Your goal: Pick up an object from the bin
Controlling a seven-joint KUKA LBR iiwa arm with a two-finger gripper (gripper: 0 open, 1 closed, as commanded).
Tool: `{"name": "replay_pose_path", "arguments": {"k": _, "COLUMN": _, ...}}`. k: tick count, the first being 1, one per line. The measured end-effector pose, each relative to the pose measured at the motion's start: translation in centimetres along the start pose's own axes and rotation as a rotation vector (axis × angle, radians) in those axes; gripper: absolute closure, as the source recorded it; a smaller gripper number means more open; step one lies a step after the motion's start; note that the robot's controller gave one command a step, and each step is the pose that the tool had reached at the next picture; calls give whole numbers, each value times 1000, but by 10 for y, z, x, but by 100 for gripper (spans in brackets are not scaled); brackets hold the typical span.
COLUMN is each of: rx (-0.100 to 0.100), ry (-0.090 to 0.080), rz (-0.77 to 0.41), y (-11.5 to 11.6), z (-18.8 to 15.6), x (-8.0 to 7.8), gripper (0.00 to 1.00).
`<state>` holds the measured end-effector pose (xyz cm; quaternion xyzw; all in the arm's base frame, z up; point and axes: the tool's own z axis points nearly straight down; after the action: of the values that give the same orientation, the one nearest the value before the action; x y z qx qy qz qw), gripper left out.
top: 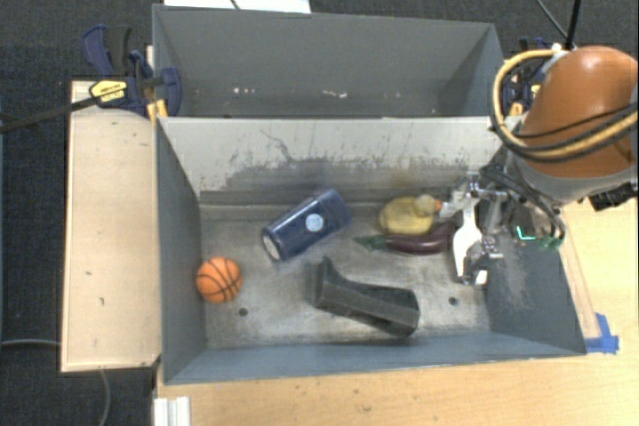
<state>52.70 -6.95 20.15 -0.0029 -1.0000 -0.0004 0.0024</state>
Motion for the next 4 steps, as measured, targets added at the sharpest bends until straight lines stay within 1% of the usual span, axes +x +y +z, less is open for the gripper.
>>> {"name": "replay_pose_path", "arguments": {"k": 1, "rx": 1, "ry": -8, "rz": -3, "y": 0, "z": -4, "x": -2, "gripper": 0}}
{"name": "replay_pose_path", "arguments": {"k": 2, "rx": 2, "ry": -14, "rz": -62, "y": -16, "z": 60, "x": -36, "gripper": 0}}
{"name": "replay_pose_path", "arguments": {"k": 3, "rx": 11, "ry": -13, "rz": -73, "y": -21, "z": 115, "x": -61, "gripper": 0}}
{"name": "replay_pose_path", "arguments": {"k": 4, "rx": 19, "ry": -9, "rz": -71, "y": -25, "z": 121, "x": -58, "gripper": 0}}
